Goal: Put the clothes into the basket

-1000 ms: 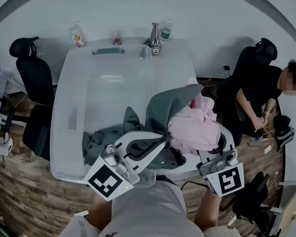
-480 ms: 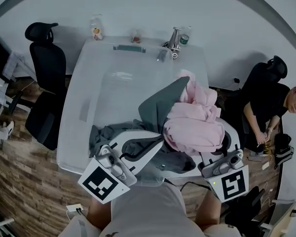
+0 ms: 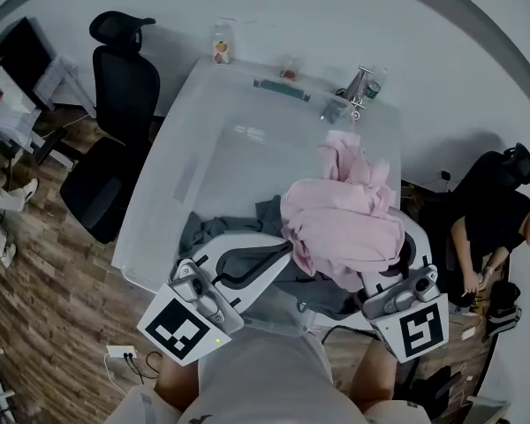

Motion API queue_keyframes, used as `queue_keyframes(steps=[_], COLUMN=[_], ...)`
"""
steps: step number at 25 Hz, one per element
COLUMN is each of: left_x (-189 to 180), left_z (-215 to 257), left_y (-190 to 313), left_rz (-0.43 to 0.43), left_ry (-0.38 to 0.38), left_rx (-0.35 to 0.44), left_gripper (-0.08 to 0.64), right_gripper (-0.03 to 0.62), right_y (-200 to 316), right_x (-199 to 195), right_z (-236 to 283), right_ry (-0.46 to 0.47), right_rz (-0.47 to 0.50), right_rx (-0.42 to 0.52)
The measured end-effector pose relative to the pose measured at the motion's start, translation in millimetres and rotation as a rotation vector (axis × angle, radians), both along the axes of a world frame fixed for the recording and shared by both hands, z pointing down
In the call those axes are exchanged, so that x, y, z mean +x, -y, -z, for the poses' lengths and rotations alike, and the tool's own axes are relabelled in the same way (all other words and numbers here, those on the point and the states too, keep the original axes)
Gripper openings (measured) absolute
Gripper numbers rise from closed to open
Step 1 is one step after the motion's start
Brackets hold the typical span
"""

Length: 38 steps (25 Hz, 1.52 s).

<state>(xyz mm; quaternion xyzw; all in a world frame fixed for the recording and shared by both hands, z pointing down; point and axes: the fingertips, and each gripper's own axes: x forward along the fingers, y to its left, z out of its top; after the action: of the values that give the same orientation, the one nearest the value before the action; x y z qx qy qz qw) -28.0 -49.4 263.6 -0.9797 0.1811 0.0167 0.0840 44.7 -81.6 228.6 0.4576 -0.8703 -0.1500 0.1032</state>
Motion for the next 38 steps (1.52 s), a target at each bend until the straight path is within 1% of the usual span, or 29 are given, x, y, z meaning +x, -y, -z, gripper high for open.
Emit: queue_keyframes(steps=[3, 8, 12, 17, 23, 26, 31, 34, 38], left_x=[-17.8, -47.3, -73.1, -101.9, -126.9, -136.2, -143.9, -145.5, -146.8], left_z=[-1.0, -4.0, -16.2, -29.0, -45.9, -53.2, -68.7, -80.1, -94.3], left_y=[1.8, 6.3, 10.1, 9.4, 5.4, 5.2, 5.3, 4.8, 4.7], left_rz=[0.043, 0.116, 0.191, 0.263, 0.320, 0.339, 0.359, 0.366, 0.374], left_ry=[0.000, 0.009, 0.030, 0.031, 0.043, 0.042, 0.044, 0.045, 0.041], left_rx=[0.001, -0.012, -0.041, -0.083, -0.118, -0.137, -0.171, -0.192, -0.227], left_gripper=[0.005, 0.005, 0.005, 0.005, 0.005, 0.005, 0.005, 0.005, 0.005], right_gripper=[0.106, 0.106, 0.106, 0.106, 0.107, 0.112, 0.123, 0.129, 0.129], right_y=[6.1, 14.9, 22.8, 30.2, 37.7, 40.9, 38.6, 37.9, 33.6], right_x=[-24.1, -67.4, -100.1, -132.7, -160.8, -174.5, -183.1, -189.5, -196.1], right_z=[-3.5, -19.0, -42.6, -69.3, -106.6, -122.1, -163.7, -185.7, -215.2], right_ry=[0.006, 0.010, -0.010, -0.014, -0.030, -0.027, -0.117, -0.130, -0.189], right_rz=[0.063, 0.168, 0.240, 0.305, 0.335, 0.358, 0.358, 0.366, 0.395], right_rx=[-0.006, -0.052, -0.107, -0.184, -0.285, -0.310, -0.420, -0.453, -0.509])
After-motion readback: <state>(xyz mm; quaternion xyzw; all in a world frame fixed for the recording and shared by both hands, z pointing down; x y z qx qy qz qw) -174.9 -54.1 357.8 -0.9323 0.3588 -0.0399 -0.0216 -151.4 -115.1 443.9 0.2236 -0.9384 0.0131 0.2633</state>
